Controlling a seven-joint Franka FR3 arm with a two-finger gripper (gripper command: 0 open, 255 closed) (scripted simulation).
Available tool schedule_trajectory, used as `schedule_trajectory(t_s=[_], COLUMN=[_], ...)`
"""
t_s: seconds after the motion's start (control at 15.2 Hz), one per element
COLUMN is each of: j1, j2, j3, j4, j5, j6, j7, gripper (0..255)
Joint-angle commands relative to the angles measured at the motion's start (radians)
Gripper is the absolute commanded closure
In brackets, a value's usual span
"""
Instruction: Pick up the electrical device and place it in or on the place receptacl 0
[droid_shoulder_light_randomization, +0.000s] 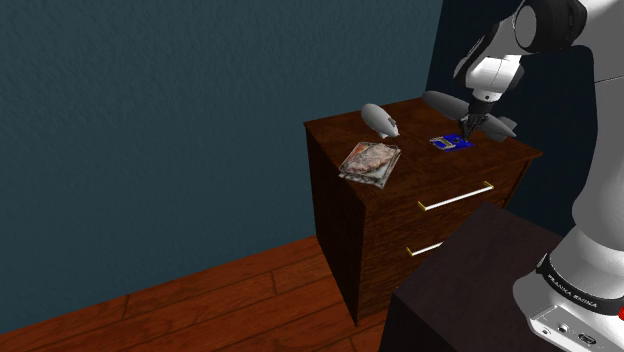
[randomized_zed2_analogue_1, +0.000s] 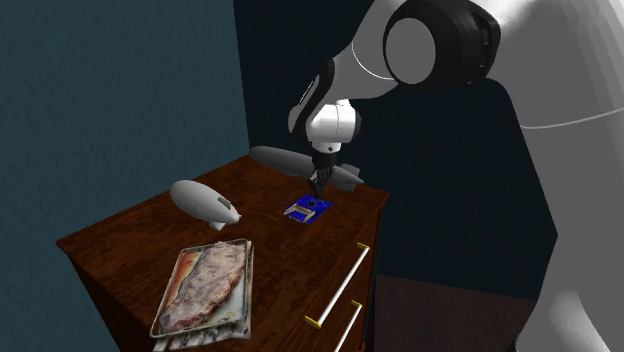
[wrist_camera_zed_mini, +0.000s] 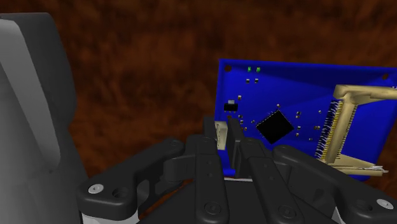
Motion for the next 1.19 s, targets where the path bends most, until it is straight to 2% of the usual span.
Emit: schedule_trajectory(t_s=[0.0, 1.12], j1=[0.007, 0.056], j2=[-0.016, -0.153], j3=[-0.009, -0.08], j4=[0.0, 0.044], j5=[-0.013, -0.131], j6=[-0.014, -0.171], j7=[0.009, 0.098], gripper=[255, 255])
